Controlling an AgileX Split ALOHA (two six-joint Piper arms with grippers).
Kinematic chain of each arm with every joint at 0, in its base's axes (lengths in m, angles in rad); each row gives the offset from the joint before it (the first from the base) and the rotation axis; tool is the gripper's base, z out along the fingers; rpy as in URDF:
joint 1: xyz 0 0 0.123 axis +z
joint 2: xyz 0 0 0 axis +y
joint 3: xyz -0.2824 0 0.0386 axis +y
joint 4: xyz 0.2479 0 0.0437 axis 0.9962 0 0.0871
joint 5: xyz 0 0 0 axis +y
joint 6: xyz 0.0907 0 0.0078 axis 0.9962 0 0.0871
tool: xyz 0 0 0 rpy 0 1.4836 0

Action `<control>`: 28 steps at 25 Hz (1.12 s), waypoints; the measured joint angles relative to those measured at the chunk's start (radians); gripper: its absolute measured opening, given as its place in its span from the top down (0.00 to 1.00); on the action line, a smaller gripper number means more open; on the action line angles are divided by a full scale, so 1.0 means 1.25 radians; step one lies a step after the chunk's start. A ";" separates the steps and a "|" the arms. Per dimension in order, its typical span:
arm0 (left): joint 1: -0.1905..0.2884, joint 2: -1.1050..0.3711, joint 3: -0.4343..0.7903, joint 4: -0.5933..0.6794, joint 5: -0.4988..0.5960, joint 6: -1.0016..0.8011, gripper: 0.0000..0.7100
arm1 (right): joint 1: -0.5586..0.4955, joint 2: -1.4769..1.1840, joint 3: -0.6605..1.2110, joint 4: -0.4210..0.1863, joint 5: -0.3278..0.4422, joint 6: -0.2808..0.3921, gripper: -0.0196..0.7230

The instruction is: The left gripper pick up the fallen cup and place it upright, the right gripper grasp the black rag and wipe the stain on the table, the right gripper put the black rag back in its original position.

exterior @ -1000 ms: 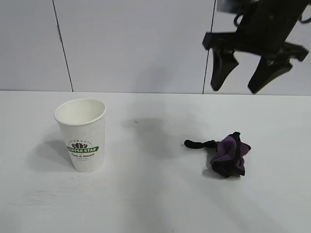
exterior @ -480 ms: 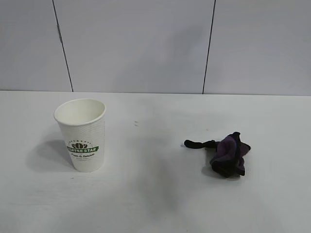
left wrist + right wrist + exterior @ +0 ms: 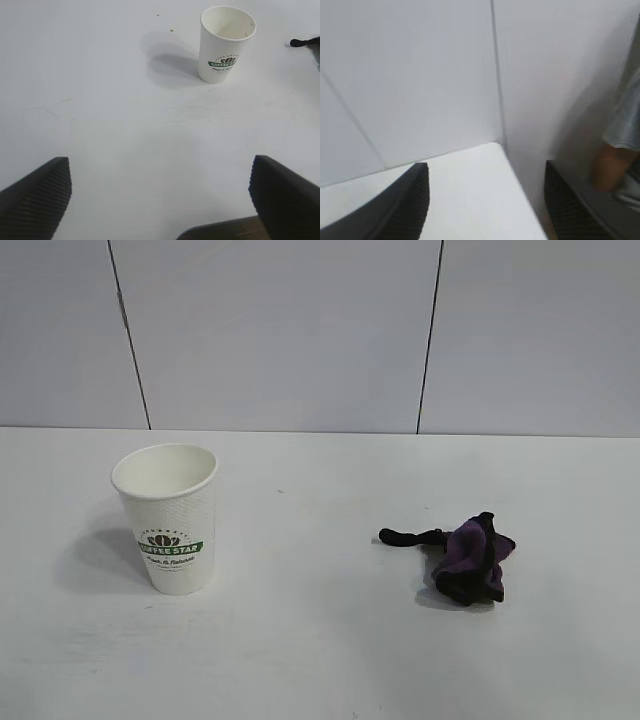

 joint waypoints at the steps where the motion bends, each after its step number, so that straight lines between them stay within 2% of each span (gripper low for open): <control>1: 0.000 0.000 0.000 0.000 0.000 0.000 0.02 | 0.000 -0.035 0.000 0.052 0.000 -0.016 0.37; 3: 0.000 0.000 0.000 0.000 0.000 0.000 0.02 | 0.000 -0.088 0.000 0.170 0.000 -0.054 0.37; 7: 0.000 0.000 0.000 0.000 0.000 0.000 0.02 | 0.000 -0.158 0.006 0.338 0.000 -0.120 0.37; 10: 0.000 0.000 0.000 0.000 0.000 0.000 0.02 | 0.000 -0.182 0.038 0.417 0.000 -0.162 0.37; 13: 0.000 0.000 0.000 0.000 0.000 0.000 0.02 | 0.000 -0.199 0.109 0.462 0.000 -0.213 0.37; 18: 0.000 0.000 0.000 0.000 0.000 0.000 0.02 | 0.000 -0.236 0.276 0.467 0.000 -0.265 0.37; 25: 0.000 0.000 0.000 0.000 0.000 0.000 0.02 | 0.000 -0.315 0.537 0.385 0.000 -0.272 0.37; 28: 0.000 0.000 0.000 0.000 0.000 0.000 0.02 | -0.014 -0.354 0.623 0.364 -0.016 -0.271 0.37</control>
